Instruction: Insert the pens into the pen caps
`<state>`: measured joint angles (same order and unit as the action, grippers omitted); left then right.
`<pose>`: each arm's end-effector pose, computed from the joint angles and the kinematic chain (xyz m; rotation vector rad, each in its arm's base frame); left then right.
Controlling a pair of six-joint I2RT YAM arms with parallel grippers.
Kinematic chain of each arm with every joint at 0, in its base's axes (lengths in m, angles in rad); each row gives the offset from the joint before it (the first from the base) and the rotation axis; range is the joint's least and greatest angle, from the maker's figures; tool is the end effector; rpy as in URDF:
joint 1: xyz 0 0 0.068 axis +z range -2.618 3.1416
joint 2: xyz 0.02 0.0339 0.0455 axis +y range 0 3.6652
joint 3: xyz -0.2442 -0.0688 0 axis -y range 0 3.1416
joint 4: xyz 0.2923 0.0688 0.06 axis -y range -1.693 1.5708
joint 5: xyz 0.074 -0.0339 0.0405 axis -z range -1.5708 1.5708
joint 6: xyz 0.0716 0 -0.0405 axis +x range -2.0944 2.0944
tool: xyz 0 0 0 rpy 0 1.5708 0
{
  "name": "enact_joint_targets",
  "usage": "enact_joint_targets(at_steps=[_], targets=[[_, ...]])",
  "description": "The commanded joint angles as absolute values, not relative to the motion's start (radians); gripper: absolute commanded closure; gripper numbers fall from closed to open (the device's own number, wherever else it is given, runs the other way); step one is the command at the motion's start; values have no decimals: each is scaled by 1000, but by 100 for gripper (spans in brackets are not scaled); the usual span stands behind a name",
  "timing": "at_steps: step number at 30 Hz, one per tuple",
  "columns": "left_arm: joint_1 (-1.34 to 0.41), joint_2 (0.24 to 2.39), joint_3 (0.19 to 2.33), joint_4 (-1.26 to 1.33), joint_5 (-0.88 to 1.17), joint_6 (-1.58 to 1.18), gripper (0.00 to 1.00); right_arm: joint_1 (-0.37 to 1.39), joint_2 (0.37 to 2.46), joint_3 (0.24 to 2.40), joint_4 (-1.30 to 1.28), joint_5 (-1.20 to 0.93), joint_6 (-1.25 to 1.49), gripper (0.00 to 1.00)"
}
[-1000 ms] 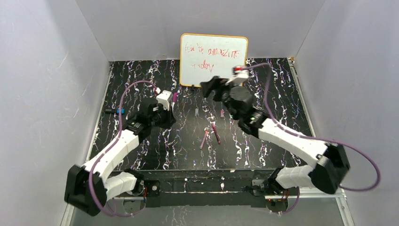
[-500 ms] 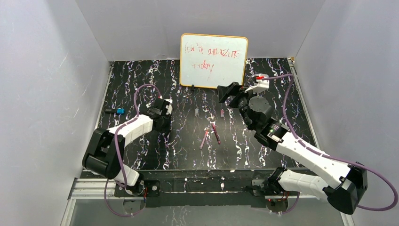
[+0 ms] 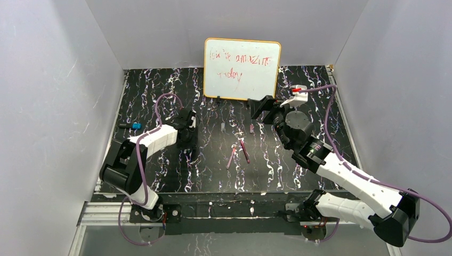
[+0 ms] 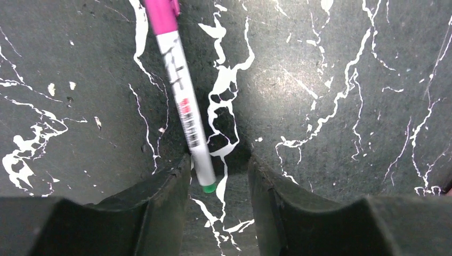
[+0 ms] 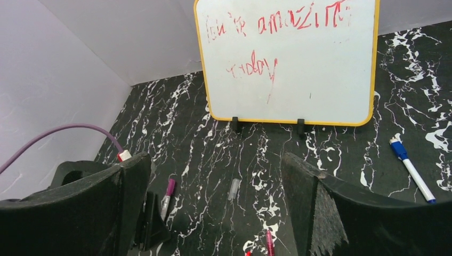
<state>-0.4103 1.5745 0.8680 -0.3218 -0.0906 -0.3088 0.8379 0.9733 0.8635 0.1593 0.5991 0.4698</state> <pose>0.3301 -0.1365 0.0891 0.0991 2.5975 -0.1440 0.2392 0.2054 0.3496 0.2017 1.5458 0.5842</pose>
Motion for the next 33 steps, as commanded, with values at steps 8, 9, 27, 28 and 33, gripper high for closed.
enact_joint_targets(at_steps=[8,9,27,28,33], targets=[[-407,1489,1076,-492,-127,-231,55,831,952,853,138,590,434,1],[-408,1478,1095,-497,-120,-229,54,830,958,853,132,583,435,1],[-843,1562,1113,-402,-209,-282,59,820,901,799,9,620,465,1],[-853,1570,1103,-383,-215,-294,59,818,891,799,2,625,464,1],[-874,1593,1072,-339,-226,-329,59,815,825,785,-81,650,467,1]])
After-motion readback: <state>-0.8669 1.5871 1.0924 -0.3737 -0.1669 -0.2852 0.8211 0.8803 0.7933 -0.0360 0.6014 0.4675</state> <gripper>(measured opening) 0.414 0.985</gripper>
